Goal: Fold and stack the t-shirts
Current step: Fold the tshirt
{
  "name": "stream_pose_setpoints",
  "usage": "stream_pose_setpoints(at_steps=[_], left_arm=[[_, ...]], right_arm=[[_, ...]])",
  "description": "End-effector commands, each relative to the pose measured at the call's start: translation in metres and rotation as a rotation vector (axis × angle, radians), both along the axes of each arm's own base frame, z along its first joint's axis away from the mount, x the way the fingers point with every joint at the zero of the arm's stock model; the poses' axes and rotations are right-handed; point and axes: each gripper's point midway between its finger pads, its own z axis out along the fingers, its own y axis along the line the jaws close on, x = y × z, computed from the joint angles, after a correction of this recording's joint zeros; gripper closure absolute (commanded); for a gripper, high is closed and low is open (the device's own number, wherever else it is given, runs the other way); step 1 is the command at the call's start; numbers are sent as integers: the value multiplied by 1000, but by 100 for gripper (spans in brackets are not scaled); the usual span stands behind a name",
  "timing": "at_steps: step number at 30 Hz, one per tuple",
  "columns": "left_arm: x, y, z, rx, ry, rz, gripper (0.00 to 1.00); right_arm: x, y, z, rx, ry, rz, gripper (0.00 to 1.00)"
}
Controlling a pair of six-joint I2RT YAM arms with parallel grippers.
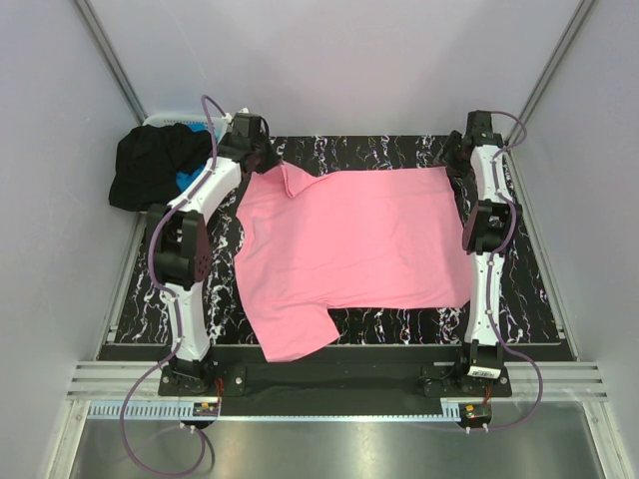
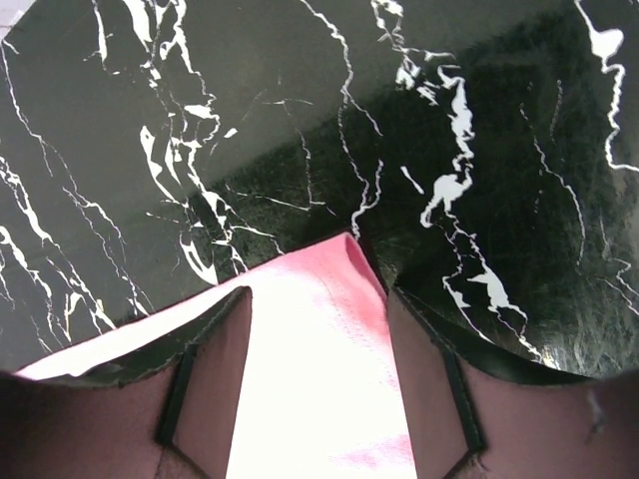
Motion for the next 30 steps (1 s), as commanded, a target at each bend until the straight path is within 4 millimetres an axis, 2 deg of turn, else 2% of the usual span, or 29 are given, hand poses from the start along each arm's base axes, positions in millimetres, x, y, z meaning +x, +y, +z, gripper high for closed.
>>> stream_pose_setpoints(at_steps=[1, 6, 14, 16, 19, 24, 30], left_arm=[[-11, -12, 42, -54, -70, -32, 100], [-16, -16, 42, -54, -67, -40, 100], [-19, -16, 50, -51, -83, -41, 100], [-20, -17, 49, -50, -80, -43, 100], [-23, -16, 49, -48, -80, -44, 100], [-27, -15, 50, -46, -77, -41, 100], [-36, -9, 53, -30, -78, -27, 100]], right_arm=[[-21, 4, -26, 46, 113, -18, 38], [-34, 2, -34, 31, 172, -23, 68], [-36, -2, -27, 6, 172, -21, 96], [-35, -3, -23, -3, 166, -19, 100], [-34, -5, -15, -19, 149, -12, 100], [-26, -6, 13, -31, 85, 2, 100], [-29, -10, 46, -69, 47, 8, 100]])
